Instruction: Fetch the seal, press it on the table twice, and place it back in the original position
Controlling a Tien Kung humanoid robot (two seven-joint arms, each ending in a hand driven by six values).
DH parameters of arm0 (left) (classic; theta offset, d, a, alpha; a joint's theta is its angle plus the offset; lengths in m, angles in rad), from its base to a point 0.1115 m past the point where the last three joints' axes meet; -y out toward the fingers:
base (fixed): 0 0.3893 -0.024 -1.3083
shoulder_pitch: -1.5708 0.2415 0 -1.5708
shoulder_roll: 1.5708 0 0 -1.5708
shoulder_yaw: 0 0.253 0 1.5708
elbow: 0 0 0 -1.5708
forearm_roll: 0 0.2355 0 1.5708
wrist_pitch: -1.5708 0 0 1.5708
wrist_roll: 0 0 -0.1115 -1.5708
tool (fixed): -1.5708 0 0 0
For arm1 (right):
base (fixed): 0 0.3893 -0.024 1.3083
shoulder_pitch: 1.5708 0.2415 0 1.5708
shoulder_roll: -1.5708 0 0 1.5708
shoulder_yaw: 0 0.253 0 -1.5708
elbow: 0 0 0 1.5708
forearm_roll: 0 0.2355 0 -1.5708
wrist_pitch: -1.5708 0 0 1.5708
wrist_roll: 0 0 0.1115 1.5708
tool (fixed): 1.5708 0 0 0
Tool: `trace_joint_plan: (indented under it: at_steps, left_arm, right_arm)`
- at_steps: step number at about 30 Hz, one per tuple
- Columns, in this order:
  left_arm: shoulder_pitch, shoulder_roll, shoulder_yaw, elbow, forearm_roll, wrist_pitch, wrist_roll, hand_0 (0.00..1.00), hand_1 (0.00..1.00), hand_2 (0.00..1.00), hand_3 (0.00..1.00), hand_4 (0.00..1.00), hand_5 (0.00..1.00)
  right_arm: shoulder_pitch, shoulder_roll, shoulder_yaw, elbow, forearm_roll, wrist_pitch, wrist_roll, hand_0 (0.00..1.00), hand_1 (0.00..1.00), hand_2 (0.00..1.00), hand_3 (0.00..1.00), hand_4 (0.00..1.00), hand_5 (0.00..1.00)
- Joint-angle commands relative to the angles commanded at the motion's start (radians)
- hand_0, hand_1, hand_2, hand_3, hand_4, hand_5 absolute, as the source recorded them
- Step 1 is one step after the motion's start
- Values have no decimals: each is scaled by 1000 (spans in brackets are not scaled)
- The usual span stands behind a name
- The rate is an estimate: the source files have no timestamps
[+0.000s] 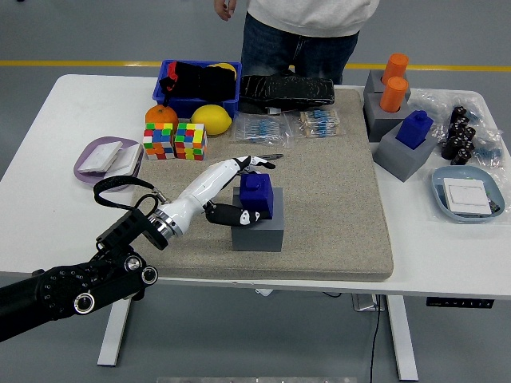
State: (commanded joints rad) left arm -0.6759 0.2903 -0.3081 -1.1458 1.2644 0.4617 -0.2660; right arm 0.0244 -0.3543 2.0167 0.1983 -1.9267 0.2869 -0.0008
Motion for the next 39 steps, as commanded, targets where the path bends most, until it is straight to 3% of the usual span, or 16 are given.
trace_joint_plan:
  at_steps: [8, 19, 26, 27, 32, 33, 38, 39]
  left_arm:
    - [-16, 13, 1, -20, 43, -24, 38, 588, 531, 489, 777, 726, 2]
    - [-20, 7, 0, -5, 9, -37, 40, 588, 532, 488, 777, 724, 2]
    - [-19, 10, -8, -1, -26, -82, 46, 615, 566, 523, 786, 742, 2]
    - [-19, 10, -10, -1, -30, -90, 45, 756, 740, 708, 817, 883, 2]
    - [-17, 10, -21, 5, -53, -121, 45, 756, 740, 708, 817, 883, 2]
    - [-17, 10, -22, 6, -54, -123, 44, 812, 836, 804, 860, 962, 2]
    - [-18, 9, -27, 9, -59, -129, 40, 812, 836, 804, 860, 962, 2]
    - [-18, 9, -28, 10, -60, -130, 40, 836, 889, 852, 874, 983, 3]
  right_arm:
    - [-1, -1, 4, -1, -3, -1, 0, 787, 683, 655, 624, 800, 455]
    - [1, 1, 6, 0, -3, 0, 0, 787, 683, 654, 624, 800, 455]
    - [1, 2, 7, 0, -4, 0, -1, 788, 684, 654, 624, 800, 454]
    - [1, 2, 8, 0, -4, 1, -1, 787, 683, 653, 624, 800, 456]
    - [0, 2, 7, 0, -5, 1, -1, 787, 683, 653, 624, 800, 456]
    - [1, 2, 7, 0, -4, 1, -1, 787, 683, 653, 624, 800, 455]
    - [1, 3, 10, 0, -6, 1, -1, 787, 683, 653, 624, 800, 455]
    - [1, 3, 11, 0, -6, 1, -1, 787, 682, 654, 624, 800, 455]
